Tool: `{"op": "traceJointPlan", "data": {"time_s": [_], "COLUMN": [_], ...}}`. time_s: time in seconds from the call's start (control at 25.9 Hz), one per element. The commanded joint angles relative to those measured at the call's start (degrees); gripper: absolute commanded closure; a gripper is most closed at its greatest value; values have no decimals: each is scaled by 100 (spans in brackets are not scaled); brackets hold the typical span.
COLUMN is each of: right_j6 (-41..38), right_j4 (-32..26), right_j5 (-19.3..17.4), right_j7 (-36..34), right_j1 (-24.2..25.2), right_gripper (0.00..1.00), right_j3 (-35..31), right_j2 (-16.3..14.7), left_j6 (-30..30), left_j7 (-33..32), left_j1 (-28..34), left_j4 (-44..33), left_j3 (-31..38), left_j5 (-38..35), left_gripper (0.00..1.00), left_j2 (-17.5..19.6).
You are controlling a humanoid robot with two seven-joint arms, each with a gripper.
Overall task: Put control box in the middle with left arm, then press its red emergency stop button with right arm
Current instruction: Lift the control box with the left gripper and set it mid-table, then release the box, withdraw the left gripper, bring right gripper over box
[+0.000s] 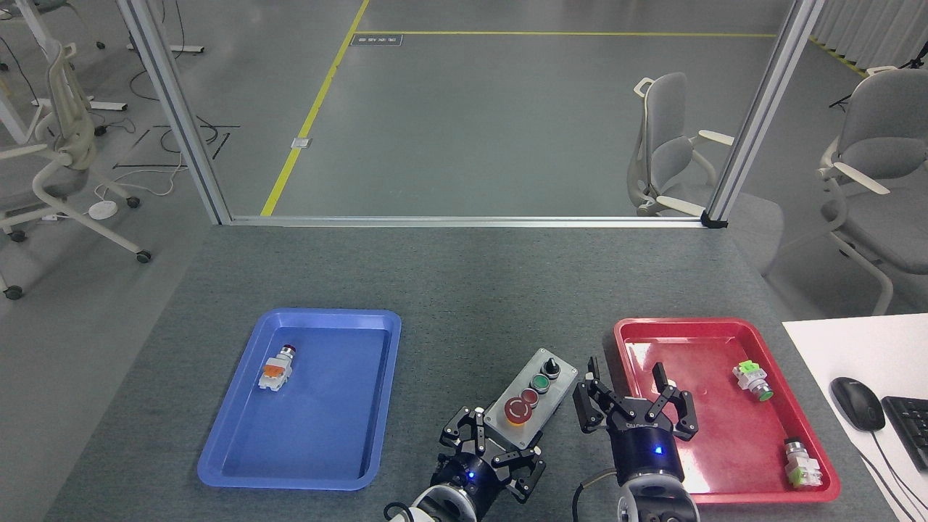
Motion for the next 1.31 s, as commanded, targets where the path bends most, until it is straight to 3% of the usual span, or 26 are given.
{"op": "traceJointPlan", "data": {"time_s": [0.0, 0.15, 0.46, 0.58, 0.85, 1.12, 1.27], "right_j6": [-28, -28, -28, -19, -36, -36, -212], "right_j4": [0, 0, -18, -35, -35, 9, 9], "right_j5": [0, 0, 0, 0, 0, 176, 185], "right_j7": [1, 1, 1, 1, 1, 10, 10], "right_j1": [9, 44, 44, 70, 88, 88, 88], "right_gripper": [1, 1, 1, 1, 2, 6, 17], "right_j3": [14, 5, 49, 58, 84, 269, 392], "right_j2": [5, -3, 5, 5, 23, 84, 111], "left_j6": [-2, 6, 42, 42, -46, -310, -433], "left_j7": [-75, -75, -66, -66, -57, -13, 13], "left_j1": [-5, -5, -5, -5, 136, 672, 1173], "left_j4": [39, 39, 22, 4, -470, -1340, -1885], "left_j3": [-15, -24, -24, -33, -33, 37, 345], "left_j5": [-4, -4, -4, -4, -12, 5, 5], "left_gripper": [87, 54, 11, 4, 2, 1, 1], "left_j2": [0, 9, 9, 9, 79, 1037, 1547]}}
